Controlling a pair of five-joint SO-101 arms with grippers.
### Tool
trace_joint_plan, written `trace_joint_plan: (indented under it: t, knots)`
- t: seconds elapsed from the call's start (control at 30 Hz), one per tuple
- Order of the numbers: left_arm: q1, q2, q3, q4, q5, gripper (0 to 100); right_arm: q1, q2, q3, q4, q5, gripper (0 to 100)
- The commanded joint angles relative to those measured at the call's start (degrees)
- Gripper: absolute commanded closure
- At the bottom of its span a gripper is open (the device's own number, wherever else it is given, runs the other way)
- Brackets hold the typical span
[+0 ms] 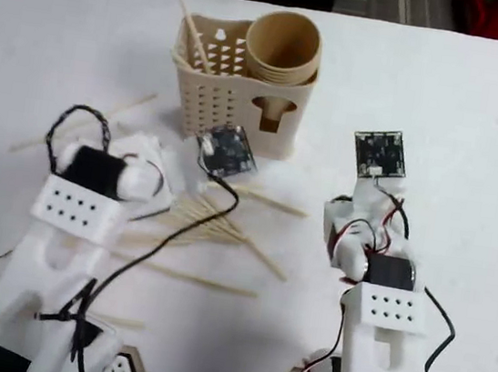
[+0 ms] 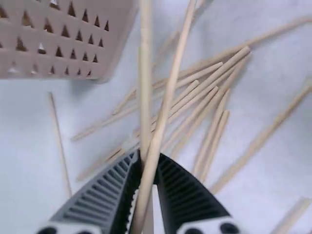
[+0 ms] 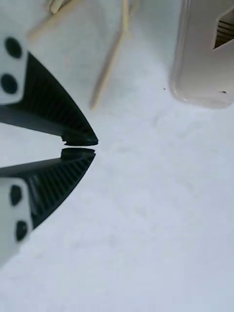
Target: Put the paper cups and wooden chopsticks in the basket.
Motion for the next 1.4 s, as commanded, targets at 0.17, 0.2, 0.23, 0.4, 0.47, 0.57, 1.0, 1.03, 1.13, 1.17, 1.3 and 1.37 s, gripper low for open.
trace_joint_plan:
  t: [0.17,0.2,0.23,0.4,0.47,0.57,1.0,1.03,1.13,1.17,1.3,1.37]
  knots:
    - [-1.1,-2.51,-14.33,6.15,3.78,98,1.01,-1.27,-0.26,-1.1,-0.44,97.8]
    - [-1.1,-2.51,-16.09,6.68,4.57,98,1.01,-1.27,-0.26,-1.1,-0.44,97.8]
    - [-1.01,-2.51,-17.93,7.3,5.27,98,1.01,-1.27,-0.26,-1.1,-0.44,97.8]
    - [-1.01,-2.15,-25.76,8.53,10.9,98,1.01,-1.27,-0.26,-1.1,-0.44,97.8]
    - [-1.01,-2.42,-27.69,8.53,12.92,98,1.01,-1.27,-0.26,-1.1,-0.44,97.8]
    - [-1.01,-2.51,-30.42,8.53,15.38,98,1.01,-1.27,-0.26,-1.1,-0.44,97.8]
    - [-0.92,-2.51,-40.0,14.42,18.11,98,0.75,-1.45,0.35,-1.45,-0.44,97.8]
    - [-0.92,-2.51,-40.62,15.3,18.02,98,0.75,-1.54,0.53,-2.07,-0.44,97.8]
    - [-0.48,-2.51,-41.76,17.67,17.85,98,0.75,-1.27,1.32,-3.65,-0.44,97.8]
    - [-0.48,-2.51,-42.11,18.2,17.85,98,0.75,-1.27,1.49,-3.91,-0.44,97.8]
    - [-0.48,-2.59,-42.73,19.96,17.67,98,0.75,-1.27,1.49,-3.91,-0.44,97.8]
    - [-0.48,-2.59,-42.73,21.01,17.67,98,0.75,-1.71,1.49,-3.74,-0.44,97.8]
